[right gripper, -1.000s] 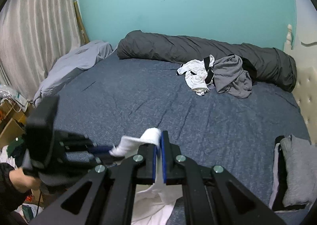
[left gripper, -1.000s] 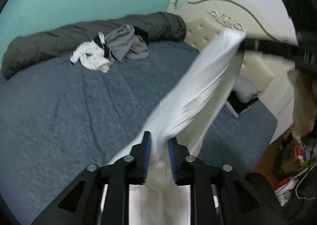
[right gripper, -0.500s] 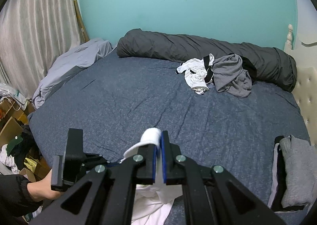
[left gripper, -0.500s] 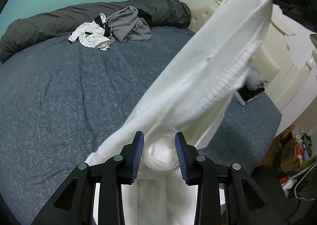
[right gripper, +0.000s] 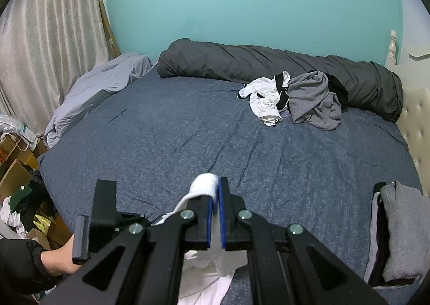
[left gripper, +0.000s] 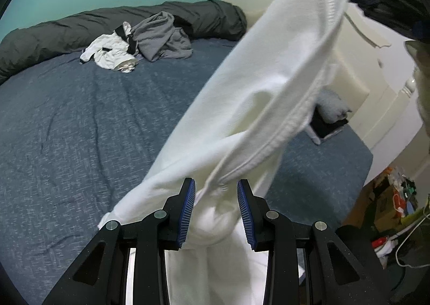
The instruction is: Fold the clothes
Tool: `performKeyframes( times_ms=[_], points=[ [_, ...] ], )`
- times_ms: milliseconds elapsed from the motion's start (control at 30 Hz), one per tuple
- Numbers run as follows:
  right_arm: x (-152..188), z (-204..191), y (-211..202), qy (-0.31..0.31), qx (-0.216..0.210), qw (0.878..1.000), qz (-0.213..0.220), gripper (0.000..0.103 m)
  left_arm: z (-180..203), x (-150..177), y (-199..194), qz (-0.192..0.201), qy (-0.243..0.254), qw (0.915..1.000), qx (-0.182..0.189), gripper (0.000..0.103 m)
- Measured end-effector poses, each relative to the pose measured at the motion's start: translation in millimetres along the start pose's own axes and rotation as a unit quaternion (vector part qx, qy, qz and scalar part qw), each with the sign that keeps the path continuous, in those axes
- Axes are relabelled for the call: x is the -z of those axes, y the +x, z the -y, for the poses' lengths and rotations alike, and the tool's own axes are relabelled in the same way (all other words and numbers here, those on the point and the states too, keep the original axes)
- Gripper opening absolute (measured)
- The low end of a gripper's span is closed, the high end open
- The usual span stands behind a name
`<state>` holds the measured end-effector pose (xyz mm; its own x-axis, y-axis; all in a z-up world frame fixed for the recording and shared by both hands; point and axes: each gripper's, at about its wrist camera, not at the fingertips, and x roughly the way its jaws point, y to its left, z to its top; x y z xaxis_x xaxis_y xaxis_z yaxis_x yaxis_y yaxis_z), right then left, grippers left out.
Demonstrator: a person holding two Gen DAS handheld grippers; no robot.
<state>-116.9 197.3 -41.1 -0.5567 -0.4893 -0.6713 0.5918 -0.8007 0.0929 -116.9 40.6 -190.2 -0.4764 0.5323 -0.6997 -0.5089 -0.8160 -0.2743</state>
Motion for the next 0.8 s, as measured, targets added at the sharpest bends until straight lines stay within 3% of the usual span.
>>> performKeyframes(
  times_ms=[100, 200, 267, 300, 500, 667, 800],
  points=[
    [0, 1, 0, 0.004, -0.002, 1.0, 0.001, 0.004, 3, -2, 5, -0.009, 0.007, 0.9999, 0.008, 0.036],
    [1, 0, -1, 0.0, -0.003, 1.0, 0.001, 0.004, 4, -4, 8, -0.01, 0.01, 0.9998, 0.015, 0.029],
    [2, -1, -2, -0.002, -0.003, 1.0, 0.0, 0.004, 5, -5, 10, -0.012, 0.012, 0.9998, 0.014, 0.017],
    [2, -1, -3, -0.001, -0.003, 1.0, -0.001, 0.004, 6, -4, 11, -0.015, 0.014, 0.9997, 0.014, 0.003],
    [6, 4, -6, 0.001, 0.003, 1.0, 0.0, 0.004, 1, -3, -9, 0.001, 0.021, 0.9995, -0.022, 0.002],
    [10, 18, -10, 0.012, 0.022, 1.0, 0.005, 0.004, -22, -20, -61, 0.042, 0.003, 0.9961, -0.077, 0.002],
    [7, 23, -19, 0.017, 0.033, 0.999, 0.017, 0.004, -32, -51, -110, 0.07, 0.011, 0.9899, -0.122, 0.002]
  ],
)
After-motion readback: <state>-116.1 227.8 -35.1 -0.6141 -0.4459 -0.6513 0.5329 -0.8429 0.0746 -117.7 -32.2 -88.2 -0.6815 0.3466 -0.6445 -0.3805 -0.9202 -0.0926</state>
